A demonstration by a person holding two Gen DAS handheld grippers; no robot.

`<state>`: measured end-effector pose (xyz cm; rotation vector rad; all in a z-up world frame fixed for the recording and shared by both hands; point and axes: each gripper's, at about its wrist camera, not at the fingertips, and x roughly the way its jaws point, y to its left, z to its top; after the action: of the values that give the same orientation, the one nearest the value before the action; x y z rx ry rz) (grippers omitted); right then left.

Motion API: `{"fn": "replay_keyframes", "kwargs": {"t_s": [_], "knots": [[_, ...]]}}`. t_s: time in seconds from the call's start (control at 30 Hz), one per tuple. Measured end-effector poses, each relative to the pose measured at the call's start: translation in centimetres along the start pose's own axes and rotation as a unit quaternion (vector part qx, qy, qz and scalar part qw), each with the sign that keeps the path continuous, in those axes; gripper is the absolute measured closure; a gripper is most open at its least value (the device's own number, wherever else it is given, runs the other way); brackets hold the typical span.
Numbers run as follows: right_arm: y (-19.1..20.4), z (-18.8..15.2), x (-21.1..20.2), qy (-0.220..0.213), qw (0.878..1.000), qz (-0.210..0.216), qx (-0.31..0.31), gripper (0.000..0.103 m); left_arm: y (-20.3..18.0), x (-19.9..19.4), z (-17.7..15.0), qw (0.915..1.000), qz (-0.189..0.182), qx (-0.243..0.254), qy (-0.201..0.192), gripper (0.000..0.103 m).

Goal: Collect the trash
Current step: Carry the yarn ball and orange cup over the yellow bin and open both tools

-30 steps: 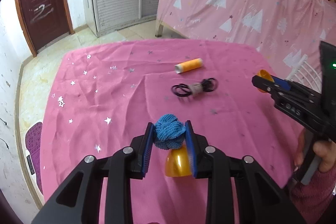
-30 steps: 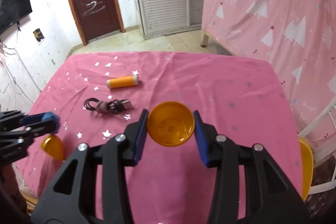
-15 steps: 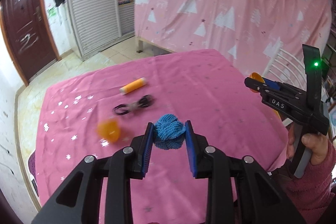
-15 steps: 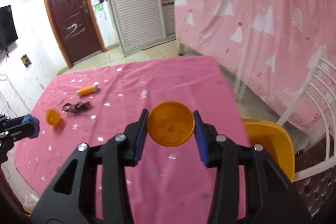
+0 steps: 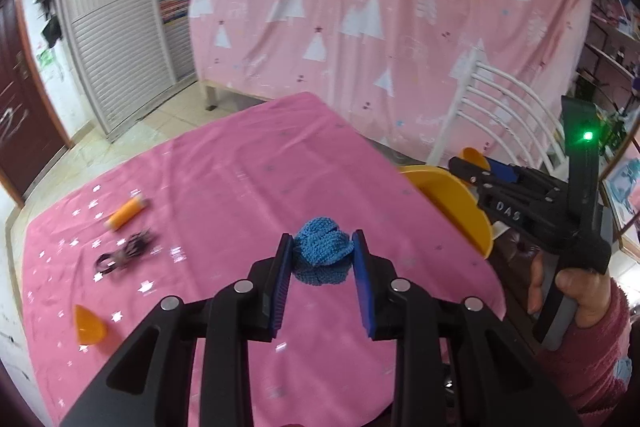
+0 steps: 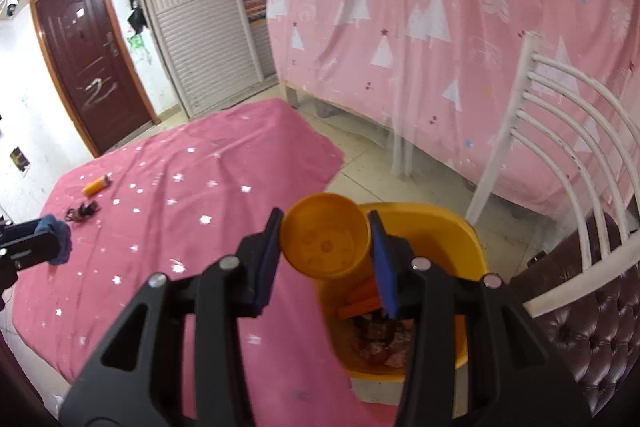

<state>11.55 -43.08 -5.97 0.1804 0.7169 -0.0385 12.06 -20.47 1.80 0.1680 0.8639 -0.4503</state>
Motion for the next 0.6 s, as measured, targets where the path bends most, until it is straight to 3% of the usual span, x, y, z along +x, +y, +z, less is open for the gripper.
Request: {"fn": "replay_keyframes", "kwargs": {"t_s": [0.37, 0.6], "knots": [[-5.1, -1.4, 1.4, 0.015, 0.999, -0.008, 0.038, 0.063, -7.0, 4.3, 2.7, 0.9985, -0.035, 0.04, 0.014, 0.079], [-7.0, -2.1, 3.2, 0.037, 0.997, 0.007, 0.061, 0.063, -9.8, 7.6, 4.9, 0.9972, -0.062, 0.031, 0.029, 0.079]]}}
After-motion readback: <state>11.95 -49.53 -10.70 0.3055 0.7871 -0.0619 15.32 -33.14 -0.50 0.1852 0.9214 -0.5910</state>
